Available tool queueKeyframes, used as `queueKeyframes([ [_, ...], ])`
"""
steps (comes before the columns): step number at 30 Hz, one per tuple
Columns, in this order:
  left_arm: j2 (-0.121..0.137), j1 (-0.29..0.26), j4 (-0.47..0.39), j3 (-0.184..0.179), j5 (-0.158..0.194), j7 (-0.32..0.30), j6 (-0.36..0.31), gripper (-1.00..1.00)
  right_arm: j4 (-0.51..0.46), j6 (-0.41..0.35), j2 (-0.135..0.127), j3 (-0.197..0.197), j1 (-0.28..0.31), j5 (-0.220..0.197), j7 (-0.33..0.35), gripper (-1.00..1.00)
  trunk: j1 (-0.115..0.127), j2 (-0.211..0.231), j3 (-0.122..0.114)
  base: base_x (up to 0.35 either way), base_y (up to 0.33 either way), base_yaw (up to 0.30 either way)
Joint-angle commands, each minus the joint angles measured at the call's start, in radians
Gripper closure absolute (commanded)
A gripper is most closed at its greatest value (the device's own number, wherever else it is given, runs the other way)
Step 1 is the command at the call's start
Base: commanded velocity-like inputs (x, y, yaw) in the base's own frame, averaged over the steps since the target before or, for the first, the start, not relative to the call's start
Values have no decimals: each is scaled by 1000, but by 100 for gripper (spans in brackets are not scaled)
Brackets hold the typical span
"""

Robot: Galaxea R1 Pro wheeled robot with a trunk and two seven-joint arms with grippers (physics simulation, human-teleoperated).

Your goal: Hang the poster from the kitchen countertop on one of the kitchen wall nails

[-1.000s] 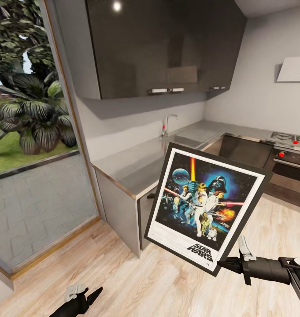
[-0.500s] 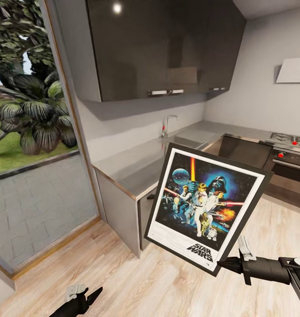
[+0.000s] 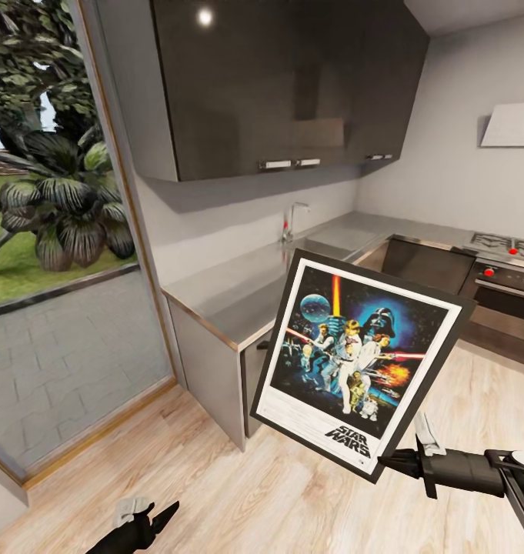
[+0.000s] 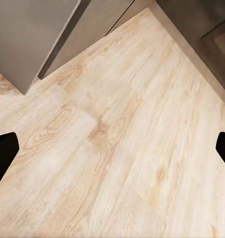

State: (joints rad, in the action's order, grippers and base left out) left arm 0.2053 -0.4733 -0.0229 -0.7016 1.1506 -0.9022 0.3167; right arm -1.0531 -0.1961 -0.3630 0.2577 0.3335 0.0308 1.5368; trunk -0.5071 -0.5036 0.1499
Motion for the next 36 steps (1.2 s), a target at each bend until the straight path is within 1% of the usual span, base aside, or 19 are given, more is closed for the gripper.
queueKeyframes([
  [1,0,-1,0,-9,6,-1,5,-100,-1,-13,0,2,1,3,6,100,3,6,-1,0,0,0],
  [5,0,-1,0,-8,6,-1,5,-100,-1,-13,1,1,1,2,5,100,19,34,-14,0,0,0],
  [9,0,-1,0,-8,6,-1,5,-100,-7,-14,22,-3,1,-3,5,100,34,62,-26,0,0,0],
  [11,0,-1,0,-8,6,-1,5,-100,-21,-14,28,-3,1,-4,5,100,42,76,-33,0,0,0],
  [15,0,-1,0,-8,6,-1,5,-100,-51,-16,33,-1,1,-4,5,100,57,104,-45,0,0,0],
  [19,0,-1,0,-9,6,-1,5,-100,-67,-17,34,-2,1,-5,5,100,57,104,-45,0,0,0],
  [31,0,-1,0,-9,6,-1,5,-100,-71,-19,35,1,1,-8,6,100,57,104,-45,0,0,0],
  [36,0,-1,0,-9,6,-2,5,-100,-71,-16,36,-1,1,-7,5,100,57,104,-45,0,0,140],
])
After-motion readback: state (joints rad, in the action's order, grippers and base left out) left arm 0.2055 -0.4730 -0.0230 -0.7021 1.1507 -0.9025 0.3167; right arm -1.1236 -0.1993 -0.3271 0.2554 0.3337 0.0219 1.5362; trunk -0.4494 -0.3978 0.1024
